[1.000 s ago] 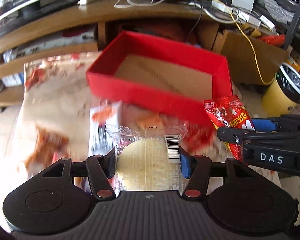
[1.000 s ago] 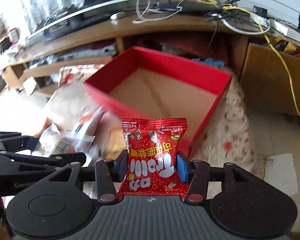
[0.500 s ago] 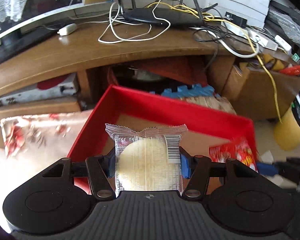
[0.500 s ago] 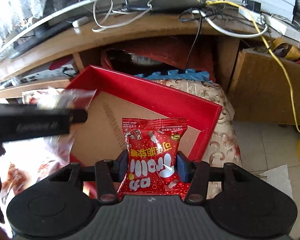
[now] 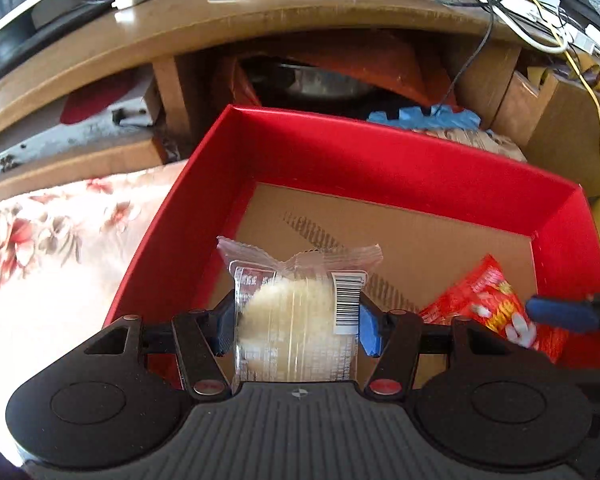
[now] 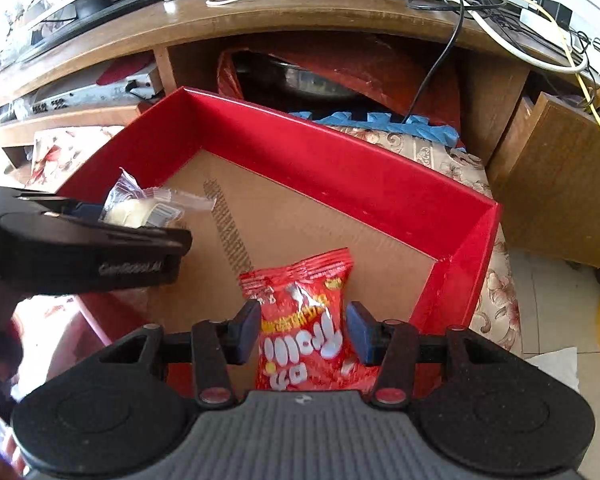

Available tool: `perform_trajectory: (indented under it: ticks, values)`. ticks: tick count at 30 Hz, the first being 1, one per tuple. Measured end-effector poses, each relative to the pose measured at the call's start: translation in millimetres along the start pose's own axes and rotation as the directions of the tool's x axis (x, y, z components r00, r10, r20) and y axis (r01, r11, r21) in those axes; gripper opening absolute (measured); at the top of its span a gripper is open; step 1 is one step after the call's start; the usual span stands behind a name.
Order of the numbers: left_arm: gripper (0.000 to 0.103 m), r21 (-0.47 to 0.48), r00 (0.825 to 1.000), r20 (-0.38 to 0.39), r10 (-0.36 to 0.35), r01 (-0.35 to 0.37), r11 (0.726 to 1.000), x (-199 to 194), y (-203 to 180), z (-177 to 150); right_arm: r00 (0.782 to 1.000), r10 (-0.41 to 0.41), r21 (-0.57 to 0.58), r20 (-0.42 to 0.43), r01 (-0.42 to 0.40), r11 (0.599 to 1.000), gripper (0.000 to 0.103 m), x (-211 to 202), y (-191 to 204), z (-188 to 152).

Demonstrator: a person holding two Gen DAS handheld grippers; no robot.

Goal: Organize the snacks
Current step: 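Carry both snacks into the red box and open both tools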

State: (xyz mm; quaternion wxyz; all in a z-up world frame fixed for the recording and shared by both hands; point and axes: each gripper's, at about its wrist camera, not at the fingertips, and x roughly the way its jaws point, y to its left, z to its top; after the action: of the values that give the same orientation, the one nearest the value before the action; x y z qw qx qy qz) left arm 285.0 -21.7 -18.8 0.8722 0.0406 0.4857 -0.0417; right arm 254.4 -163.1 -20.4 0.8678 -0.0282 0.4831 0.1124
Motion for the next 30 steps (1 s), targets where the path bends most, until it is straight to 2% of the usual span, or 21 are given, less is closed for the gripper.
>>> perform_trajectory:
  ticks: [10, 13, 18, 20, 25, 30]
  values:
    - [0.065, 0.045, 1.0, -0.013, 0.026, -0.025, 0.999, -27, -4, -21, 1.0, -0.001, -0.056, -0.028, -0.001, 0.998, 0.047, -4, 10, -9]
    - [0.066, 0.051, 1.0, -0.013, 0.02, -0.02, 0.998, -34, -6, -24, 0.999, 0.001, -0.051, -0.033, -0.003, 0.999, 0.053, -3, 8, -9]
    - [0.068, 0.017, 1.0, -0.002, 0.002, -0.002, 1.0, -42, -4, -21, 1.0, 0.005, -0.02, 0.01, -0.005, 1.0, 0.056, -17, 2, -4]
    - [0.072, 0.002, 1.0, 0.007, -0.006, 0.006, 1.0, -45, -4, -20, 0.999, 0.016, -0.002, 0.039, -0.016, 1.0, 0.062, -26, -2, -2]
    - [0.074, -0.013, 0.999, 0.04, -0.03, 0.031, 0.999, -61, -2, -20, 0.997, 0.033, 0.037, 0.077, -0.036, 0.999, 0.062, -48, -9, -2]
    - [0.076, -0.041, 0.997, 0.063, -0.032, 0.034, 0.999, -79, 11, -26, 0.993, 0.068, 0.002, 0.095, -0.068, 0.998, 0.062, -66, 8, -9]
